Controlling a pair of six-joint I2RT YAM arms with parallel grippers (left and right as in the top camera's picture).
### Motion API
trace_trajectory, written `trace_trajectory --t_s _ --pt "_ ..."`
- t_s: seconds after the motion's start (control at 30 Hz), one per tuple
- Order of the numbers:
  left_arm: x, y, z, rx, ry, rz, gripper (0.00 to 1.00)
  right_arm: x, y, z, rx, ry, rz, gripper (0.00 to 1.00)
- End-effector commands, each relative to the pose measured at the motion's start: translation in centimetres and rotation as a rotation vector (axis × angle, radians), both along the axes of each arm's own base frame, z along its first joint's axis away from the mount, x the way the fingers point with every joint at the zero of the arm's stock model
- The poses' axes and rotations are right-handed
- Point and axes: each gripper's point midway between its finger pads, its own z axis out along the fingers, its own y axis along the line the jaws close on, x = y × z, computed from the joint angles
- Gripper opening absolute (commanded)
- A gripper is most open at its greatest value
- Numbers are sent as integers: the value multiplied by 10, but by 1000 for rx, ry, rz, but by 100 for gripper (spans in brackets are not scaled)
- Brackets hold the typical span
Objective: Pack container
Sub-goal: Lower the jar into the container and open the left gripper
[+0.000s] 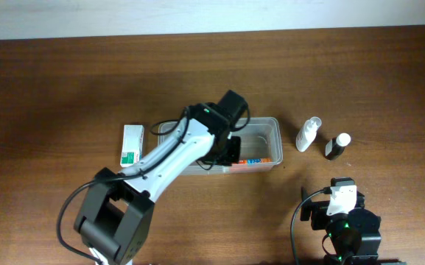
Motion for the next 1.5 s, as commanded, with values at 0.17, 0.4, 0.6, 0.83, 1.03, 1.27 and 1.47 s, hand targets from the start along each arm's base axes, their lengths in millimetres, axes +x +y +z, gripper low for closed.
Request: trace_trajectory --t_s 0.17,0.4,0.6,0.83,1.03,1.27,1.47 --pt "-7 -23 -4 -16 -19 -97 8 0 0 -1 -3 -3 5 98" --pt "-12 -21 -39 34 51 -119 8 0 0 -1 -3 -3 5 98" --pt "-10 -25 -40 16 45 -121 11 0 0 -1 -3 -3 5 99" --pt "9 -38 -38 -25 -41 -135 18 0 0 -1 -3 -3 5 98" --pt "36 -34 -35 -19 -136 -101 25 0 0 -1 -3 -3 5 98" --pt "48 -22 -25 -58 -102 -55 25 0 0 -1 -3 -3 5 98" --pt "50 -24 31 -65 -131 -109 36 0 0 -1 -3 -3 5 98"
